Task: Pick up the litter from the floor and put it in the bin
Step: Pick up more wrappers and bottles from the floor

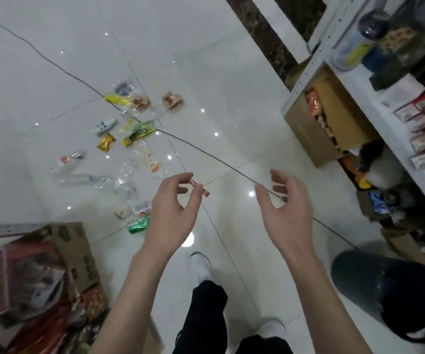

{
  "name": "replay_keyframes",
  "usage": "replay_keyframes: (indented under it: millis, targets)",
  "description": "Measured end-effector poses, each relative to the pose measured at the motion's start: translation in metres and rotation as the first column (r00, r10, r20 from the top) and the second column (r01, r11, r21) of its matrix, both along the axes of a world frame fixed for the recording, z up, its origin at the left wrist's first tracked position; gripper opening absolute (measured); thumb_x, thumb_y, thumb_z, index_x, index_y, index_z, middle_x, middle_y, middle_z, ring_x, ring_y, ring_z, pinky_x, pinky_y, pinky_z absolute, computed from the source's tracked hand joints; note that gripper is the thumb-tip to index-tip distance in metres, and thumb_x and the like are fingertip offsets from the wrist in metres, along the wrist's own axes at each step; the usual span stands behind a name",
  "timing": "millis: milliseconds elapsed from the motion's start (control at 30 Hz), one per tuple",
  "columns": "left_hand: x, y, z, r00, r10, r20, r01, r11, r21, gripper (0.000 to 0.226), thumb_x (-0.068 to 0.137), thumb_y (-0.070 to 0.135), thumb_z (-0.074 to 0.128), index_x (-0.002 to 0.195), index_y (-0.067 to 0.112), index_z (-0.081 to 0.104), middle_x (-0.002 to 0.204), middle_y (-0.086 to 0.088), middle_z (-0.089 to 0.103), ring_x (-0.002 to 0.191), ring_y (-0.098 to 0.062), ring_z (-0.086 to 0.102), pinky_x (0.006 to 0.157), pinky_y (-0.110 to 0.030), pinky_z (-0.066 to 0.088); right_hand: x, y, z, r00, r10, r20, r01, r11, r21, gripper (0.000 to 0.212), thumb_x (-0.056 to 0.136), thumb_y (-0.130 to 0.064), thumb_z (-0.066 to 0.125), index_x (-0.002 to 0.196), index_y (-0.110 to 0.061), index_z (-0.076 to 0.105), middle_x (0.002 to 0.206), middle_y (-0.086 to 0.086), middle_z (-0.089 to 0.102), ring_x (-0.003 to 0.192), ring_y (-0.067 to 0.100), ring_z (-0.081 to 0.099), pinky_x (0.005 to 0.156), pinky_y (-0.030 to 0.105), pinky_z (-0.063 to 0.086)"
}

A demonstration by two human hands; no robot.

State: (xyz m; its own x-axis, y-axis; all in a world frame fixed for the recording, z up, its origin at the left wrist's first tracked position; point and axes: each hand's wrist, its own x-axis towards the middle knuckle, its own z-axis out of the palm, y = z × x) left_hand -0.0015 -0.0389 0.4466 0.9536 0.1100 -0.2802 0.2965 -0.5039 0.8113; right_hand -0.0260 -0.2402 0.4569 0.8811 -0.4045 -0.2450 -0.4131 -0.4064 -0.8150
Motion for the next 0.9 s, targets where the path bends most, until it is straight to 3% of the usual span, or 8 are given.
replay_keyframes:
  millis: [233,433,700,900]
  targets:
    - [0.068,0.123,0.001,0.961,0.275,0.006,-0.275,0.960,0.044,0.029,0.093,0.038,0.058,0.120,0.028,0.059,0.119,0.014,0.057,0.098,0.002,0.059,0.067,-0.013,0.045,0.114,0.111,-0.010,0.979,0.203,0.007,-0.203,0.978,0.055,0.038,0.089,-0.038,0.067,0.126,-0.035,0.056,0.118,-0.022,0.052,0.108,-0.004,0.053,0.092,0.016,0.041]
    - [0.142,0.176,-0.018,0.908,0.418,0.006,-0.417,0.904,0.091,0.032,0.092,0.041,0.058,0.122,0.029,0.058,0.120,0.015,0.057,0.105,-0.004,0.058,0.079,-0.028,0.049,0.224,0.161,-0.028,0.939,0.345,0.007,-0.345,0.938,0.047,0.039,0.088,-0.033,0.067,0.126,-0.032,0.057,0.120,-0.018,0.052,0.111,0.001,0.053,0.078,0.002,0.037]
    - [0.266,0.210,-0.085,0.864,0.499,-0.071,-0.473,0.851,0.228,0.038,0.093,0.042,0.056,0.127,0.026,0.055,0.123,0.009,0.055,0.105,-0.007,0.056,0.078,-0.027,0.044,0.395,0.185,-0.102,0.828,0.557,-0.067,-0.561,0.820,-0.116,0.046,0.089,-0.039,0.065,0.131,-0.028,0.054,0.124,-0.012,0.052,0.117,0.010,0.053,0.100,0.033,0.045]
    - [0.337,0.225,-0.159,0.863,0.483,-0.145,-0.433,0.857,0.279,0.040,0.093,0.043,0.055,0.129,0.025,0.054,0.127,0.006,0.053,0.109,-0.013,0.057,0.090,-0.035,0.049,0.476,0.203,-0.170,0.754,0.637,-0.161,-0.657,0.731,-0.182,0.049,0.088,-0.044,0.064,0.133,-0.031,0.052,0.129,-0.009,0.050,0.119,0.014,0.052,0.100,0.043,0.047]
